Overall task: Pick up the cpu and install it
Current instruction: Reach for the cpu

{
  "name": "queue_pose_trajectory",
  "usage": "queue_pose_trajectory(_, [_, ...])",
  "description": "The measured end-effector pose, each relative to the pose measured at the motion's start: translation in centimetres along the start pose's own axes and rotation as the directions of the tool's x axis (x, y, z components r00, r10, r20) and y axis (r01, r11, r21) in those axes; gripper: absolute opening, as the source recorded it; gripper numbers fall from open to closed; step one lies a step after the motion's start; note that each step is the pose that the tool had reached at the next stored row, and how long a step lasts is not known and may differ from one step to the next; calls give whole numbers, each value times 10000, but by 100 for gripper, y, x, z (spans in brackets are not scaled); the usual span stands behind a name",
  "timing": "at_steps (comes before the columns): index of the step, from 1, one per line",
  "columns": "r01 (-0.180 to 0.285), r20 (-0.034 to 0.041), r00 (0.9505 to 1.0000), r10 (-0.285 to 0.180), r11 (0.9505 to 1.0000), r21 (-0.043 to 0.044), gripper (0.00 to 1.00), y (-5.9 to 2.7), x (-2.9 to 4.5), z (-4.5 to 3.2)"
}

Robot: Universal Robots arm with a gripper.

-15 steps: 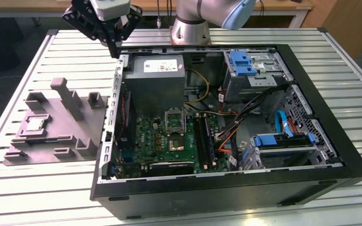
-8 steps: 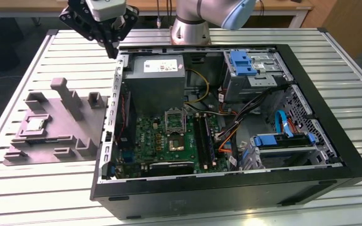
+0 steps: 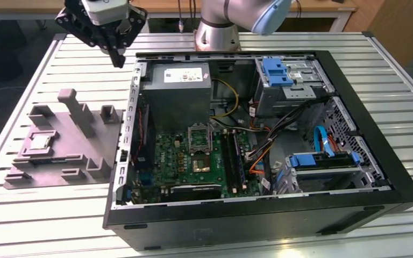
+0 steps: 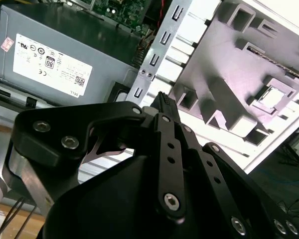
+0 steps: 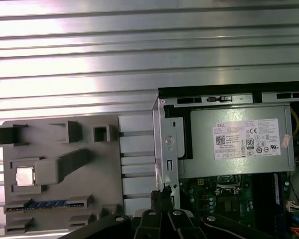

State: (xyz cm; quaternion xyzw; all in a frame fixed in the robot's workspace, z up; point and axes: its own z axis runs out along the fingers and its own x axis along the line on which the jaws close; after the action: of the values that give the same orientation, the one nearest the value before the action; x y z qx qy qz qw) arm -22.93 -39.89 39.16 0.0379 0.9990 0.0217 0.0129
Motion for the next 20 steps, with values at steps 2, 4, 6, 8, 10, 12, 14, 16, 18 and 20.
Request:
queue_pose_trajectory(2, [0, 0, 10000, 0, 10000, 0, 11, -1, 11, 0])
queue_pose_trajectory(4, [0, 0, 10000, 0, 10000, 0, 11, -1, 13, 0])
queue_pose_trajectory(6, [0, 0, 10000, 0, 10000, 0, 11, -1, 14, 0])
queue_pose_trajectory(8, [-1, 0, 10000, 1, 10000, 1, 11, -1, 18, -1])
queue_pose_trajectory(10, [0, 0, 10000, 0, 10000, 0, 11, -2, 24, -1])
queue_pose_trajectory(12, [0, 0, 10000, 0, 10000, 0, 11, -3, 33, -1])
queue_pose_trajectory(14, [0, 0, 10000, 0, 10000, 0, 11, -3, 43, -1])
queue_pose_trajectory(16, [0, -1, 10000, 0, 10000, 0, 11, -4, 55, -2])
queue_pose_trajectory(18, [1, 0, 10000, -1, 10000, 0, 11, -5, 67, -2])
queue_pose_trajectory(20, [0, 0, 10000, 0, 10000, 0, 11, -6, 78, -2])
